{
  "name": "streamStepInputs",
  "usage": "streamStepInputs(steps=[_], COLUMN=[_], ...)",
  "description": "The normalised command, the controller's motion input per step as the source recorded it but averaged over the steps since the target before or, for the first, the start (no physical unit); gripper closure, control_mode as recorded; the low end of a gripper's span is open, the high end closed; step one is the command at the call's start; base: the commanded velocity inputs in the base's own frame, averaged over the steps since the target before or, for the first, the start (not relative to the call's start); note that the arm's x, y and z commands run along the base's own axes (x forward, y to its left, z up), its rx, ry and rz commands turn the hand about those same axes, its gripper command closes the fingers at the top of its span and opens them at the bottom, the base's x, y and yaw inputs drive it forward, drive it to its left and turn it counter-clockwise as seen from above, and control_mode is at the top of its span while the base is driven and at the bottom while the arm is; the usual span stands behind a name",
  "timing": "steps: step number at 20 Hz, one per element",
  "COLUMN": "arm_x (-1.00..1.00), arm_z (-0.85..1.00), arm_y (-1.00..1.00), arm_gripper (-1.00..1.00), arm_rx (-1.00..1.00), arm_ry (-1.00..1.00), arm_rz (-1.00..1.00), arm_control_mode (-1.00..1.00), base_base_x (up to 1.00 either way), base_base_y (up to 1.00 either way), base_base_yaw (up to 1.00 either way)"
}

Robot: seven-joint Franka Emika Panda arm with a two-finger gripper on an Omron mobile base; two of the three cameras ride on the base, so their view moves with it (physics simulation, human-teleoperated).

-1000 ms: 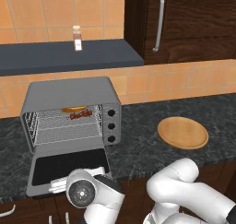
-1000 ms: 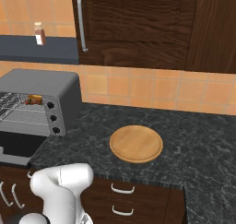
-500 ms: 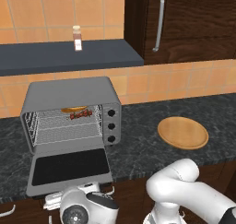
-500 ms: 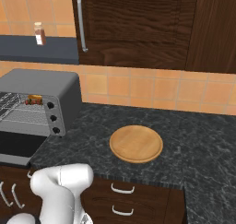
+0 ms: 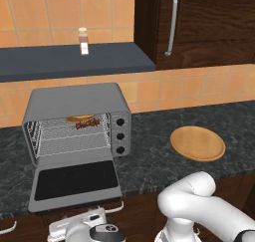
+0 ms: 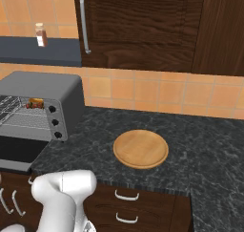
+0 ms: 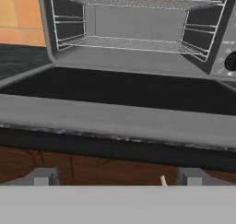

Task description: Pick up the kebab skewer and baguette bread, and place them inside the toaster oven. Close the toaster oven door and start by setting the timer.

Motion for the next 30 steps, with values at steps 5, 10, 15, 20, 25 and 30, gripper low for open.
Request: streamStepInputs(steps=[5, 10, 15, 20, 25, 30], arm_x=[0.09, 0.24, 0.04, 0.16, 0.10, -0.07], arm_z=[-0.13, -0.02, -0.26, -0.02, -0.03, -0.29], arm_y=[0.00, 0.00, 0.00, 0.00, 0.00, 0.00], arm_gripper=[-1.00, -1.00, -1.00, -1.00, -1.00, -1.00], arm_rx=[0.07, 0.10, 0.00, 0.01, 0.00, 0.00], arm_ry=[-0.19, -0.12, -0.04, -0.05, -0.01, 0.00], arm_rz=[0.00, 0.00, 0.00, 0.00, 0.00, 0.00], arm_control_mode=[-1.00, -1.00, -1.00, -1.00, -1.00, -1.00], base_base_x=[0.00, 0.00, 0.00, 0.00, 0.00, 0.00], base_base_y=[0.00, 0.00, 0.00, 0.00, 0.00, 0.00], base_base_yaw=[0.00, 0.00, 0.00, 0.00, 0.00, 0.00])
